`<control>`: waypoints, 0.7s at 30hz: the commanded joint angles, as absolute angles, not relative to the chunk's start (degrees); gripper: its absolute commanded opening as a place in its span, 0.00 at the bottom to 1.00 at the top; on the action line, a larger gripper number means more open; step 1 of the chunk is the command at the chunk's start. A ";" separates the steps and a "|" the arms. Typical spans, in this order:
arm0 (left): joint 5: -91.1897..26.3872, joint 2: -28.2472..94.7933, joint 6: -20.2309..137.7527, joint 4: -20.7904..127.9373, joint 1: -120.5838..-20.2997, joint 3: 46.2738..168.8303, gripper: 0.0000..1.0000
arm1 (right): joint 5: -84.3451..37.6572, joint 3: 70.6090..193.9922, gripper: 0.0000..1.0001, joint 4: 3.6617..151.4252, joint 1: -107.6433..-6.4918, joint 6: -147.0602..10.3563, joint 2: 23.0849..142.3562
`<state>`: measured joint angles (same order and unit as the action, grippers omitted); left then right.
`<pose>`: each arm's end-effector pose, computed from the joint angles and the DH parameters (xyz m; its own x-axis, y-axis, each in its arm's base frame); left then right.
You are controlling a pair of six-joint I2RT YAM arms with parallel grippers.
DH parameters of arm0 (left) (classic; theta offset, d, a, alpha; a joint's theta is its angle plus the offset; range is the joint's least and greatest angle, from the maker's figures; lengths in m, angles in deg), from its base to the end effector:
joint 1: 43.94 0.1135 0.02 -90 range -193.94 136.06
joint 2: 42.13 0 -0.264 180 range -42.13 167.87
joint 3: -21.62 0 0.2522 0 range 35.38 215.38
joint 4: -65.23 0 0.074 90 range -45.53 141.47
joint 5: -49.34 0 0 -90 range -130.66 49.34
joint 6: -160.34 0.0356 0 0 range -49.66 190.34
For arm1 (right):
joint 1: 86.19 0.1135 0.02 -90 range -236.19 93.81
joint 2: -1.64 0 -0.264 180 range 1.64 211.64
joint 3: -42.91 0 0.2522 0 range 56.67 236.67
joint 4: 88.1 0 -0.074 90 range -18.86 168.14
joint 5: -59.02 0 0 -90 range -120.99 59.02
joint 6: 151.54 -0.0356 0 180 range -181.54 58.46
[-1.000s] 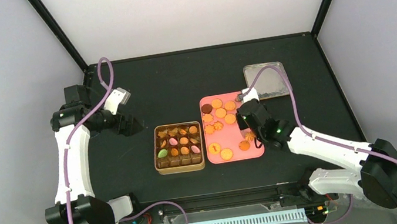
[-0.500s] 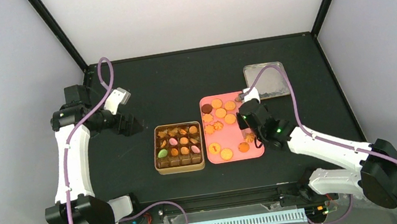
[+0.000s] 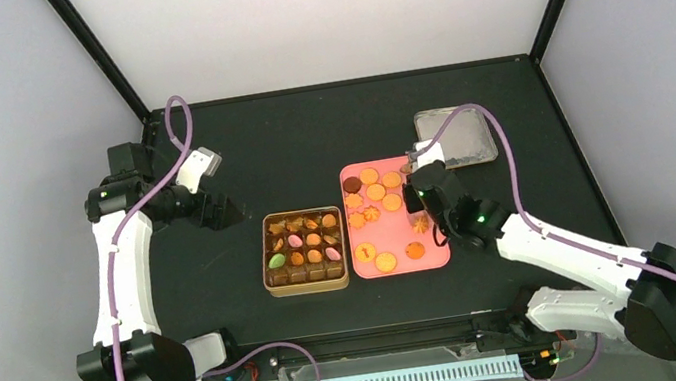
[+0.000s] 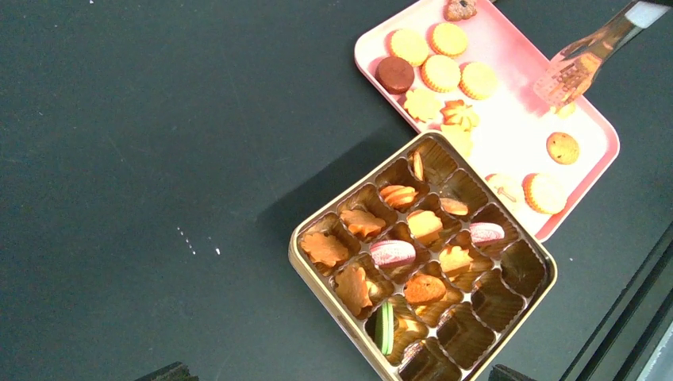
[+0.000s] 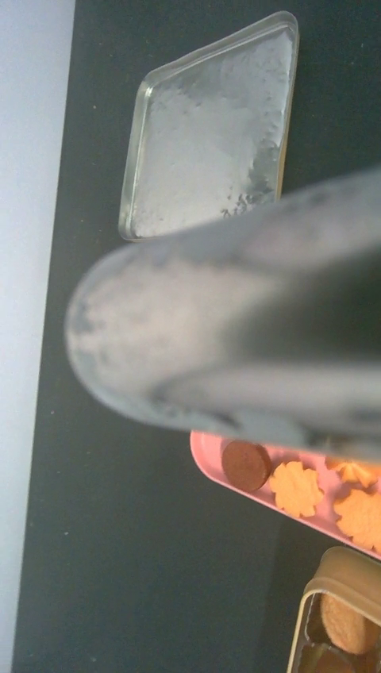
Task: Pack the cookies
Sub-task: Pick up the fake cookies from the plate.
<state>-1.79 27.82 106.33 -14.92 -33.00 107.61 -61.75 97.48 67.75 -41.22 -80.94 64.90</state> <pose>0.2166 0.0191 0.3397 -0.6434 0.3416 -0.6851 0.6172 0.7609 -0.2002 0.1815 0.1556 0.2544 -0.4626 -0.0587 -0.8846 -0.1585 0.9872 0.0174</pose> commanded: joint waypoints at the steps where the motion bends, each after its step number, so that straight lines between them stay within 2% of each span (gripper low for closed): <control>1: -1.44 27.25 107.22 -16.22 -32.43 109.34 0.99 | -62.55 99.47 0.01 68.36 -41.50 -80.01 62.11; 12: -1.73 26.78 107.08 -16.17 -32.42 108.80 0.99 | -60.21 100.99 0.01 67.42 -41.44 -79.78 60.69; 21: -2.85 27.35 107.08 -14.79 -32.22 107.42 0.99 | -56.59 108.67 0.01 67.43 -37.79 -78.13 63.99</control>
<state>-2.12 27.62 106.33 -14.94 -33.00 107.57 -57.86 103.49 65.41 -40.31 -79.47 62.37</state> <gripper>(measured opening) 0.988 0.263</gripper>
